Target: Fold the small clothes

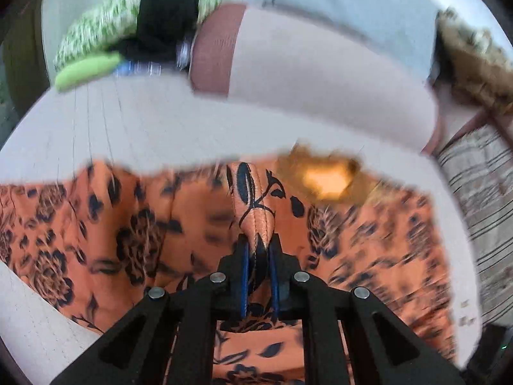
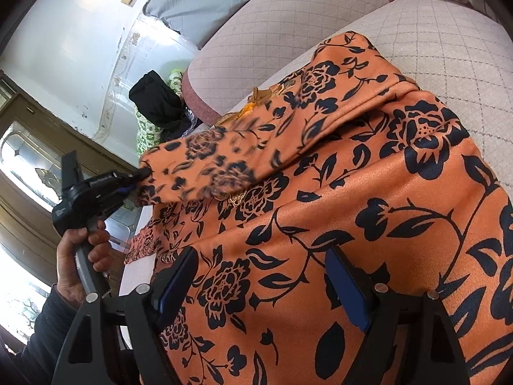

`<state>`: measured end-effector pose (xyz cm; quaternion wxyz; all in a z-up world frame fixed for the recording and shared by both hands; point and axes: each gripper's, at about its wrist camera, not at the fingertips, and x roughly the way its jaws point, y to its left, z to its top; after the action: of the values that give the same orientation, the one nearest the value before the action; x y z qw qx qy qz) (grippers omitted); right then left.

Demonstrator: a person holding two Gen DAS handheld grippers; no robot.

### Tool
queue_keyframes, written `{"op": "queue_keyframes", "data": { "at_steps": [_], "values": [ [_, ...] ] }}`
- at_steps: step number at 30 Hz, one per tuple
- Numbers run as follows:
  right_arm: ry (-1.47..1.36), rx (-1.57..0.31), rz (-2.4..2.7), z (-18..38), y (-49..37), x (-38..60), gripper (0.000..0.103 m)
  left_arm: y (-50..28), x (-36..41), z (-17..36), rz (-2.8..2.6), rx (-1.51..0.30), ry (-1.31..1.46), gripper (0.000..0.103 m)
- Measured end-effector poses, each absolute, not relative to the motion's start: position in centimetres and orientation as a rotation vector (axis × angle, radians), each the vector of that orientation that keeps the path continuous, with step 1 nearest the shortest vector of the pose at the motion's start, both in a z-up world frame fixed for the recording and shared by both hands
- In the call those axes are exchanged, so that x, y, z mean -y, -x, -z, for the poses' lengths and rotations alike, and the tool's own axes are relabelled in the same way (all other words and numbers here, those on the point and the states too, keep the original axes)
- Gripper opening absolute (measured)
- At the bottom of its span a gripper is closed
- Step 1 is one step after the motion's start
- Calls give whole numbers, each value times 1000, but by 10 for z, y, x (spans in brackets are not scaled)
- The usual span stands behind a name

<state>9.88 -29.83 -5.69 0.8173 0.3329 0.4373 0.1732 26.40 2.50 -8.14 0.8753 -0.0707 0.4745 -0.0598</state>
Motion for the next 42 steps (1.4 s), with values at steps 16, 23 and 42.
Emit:
{"op": "queue_keyframes", "data": {
  "at_steps": [16, 23, 42],
  "values": [
    [-633, -950, -103, 9, -234, 424, 85, -263, -54, 128, 125, -1025, 237, 14],
    [-484, -1154, -70, 61, -321, 409, 48, -260, -59, 128, 161, -1017, 232, 14],
    [-419, -1106, -95, 24, -256, 410, 92, -259, -52, 128, 173, -1002, 180, 15]
  ]
}}
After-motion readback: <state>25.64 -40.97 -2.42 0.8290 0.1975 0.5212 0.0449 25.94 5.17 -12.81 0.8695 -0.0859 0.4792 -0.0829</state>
